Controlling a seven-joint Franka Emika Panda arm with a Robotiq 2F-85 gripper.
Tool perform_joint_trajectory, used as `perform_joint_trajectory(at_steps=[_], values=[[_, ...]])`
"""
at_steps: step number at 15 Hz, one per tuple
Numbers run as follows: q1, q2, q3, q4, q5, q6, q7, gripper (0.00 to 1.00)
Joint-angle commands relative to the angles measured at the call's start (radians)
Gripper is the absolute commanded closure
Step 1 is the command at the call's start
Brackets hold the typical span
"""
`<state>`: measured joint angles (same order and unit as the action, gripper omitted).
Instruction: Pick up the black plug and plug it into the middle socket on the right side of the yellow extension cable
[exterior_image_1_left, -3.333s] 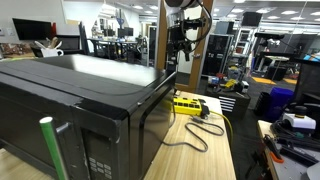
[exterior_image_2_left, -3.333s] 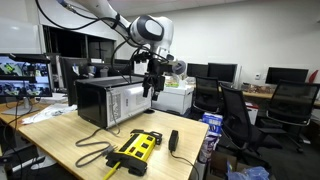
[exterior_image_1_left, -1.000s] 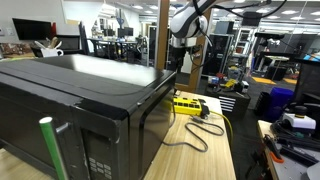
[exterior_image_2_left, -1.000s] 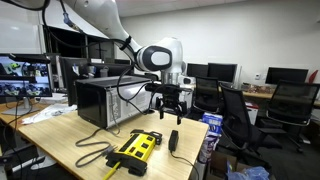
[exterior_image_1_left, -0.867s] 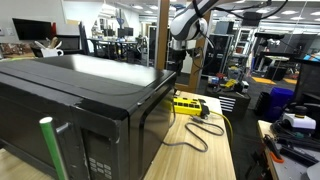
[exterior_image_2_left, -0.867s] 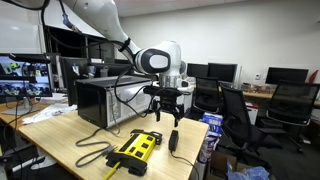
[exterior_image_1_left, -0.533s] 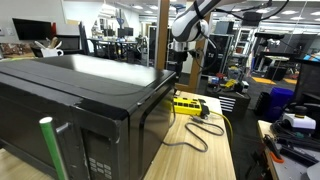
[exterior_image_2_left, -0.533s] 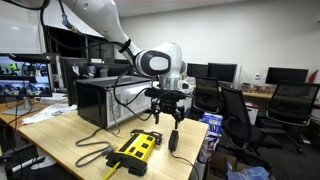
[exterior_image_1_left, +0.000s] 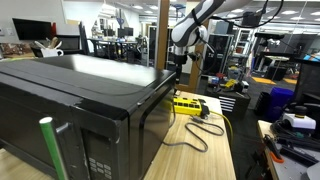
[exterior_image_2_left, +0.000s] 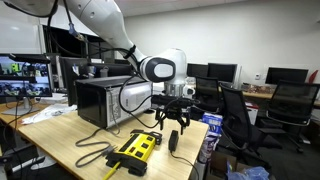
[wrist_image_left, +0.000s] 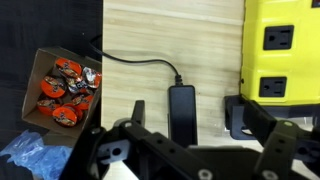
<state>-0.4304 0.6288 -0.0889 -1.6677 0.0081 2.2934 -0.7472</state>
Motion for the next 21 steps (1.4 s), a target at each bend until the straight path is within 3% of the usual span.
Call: perform_joint_trajectory(at_steps=[1, 15, 17, 21], values=[[-0.019, 0.055, 0.025, 0.049, 0.014, 0.056, -0.060, 0.00], [-0.029, 0.154, 0.045, 0.133, 0.005, 0.069, -0.110, 0.00], [-0.028, 0.166, 0.048, 0.138, 0.009, 0.070, -0.103, 0.27], [-0.036, 0.185, 0.061, 0.147, 0.018, 0.059, -0.110, 0.55]])
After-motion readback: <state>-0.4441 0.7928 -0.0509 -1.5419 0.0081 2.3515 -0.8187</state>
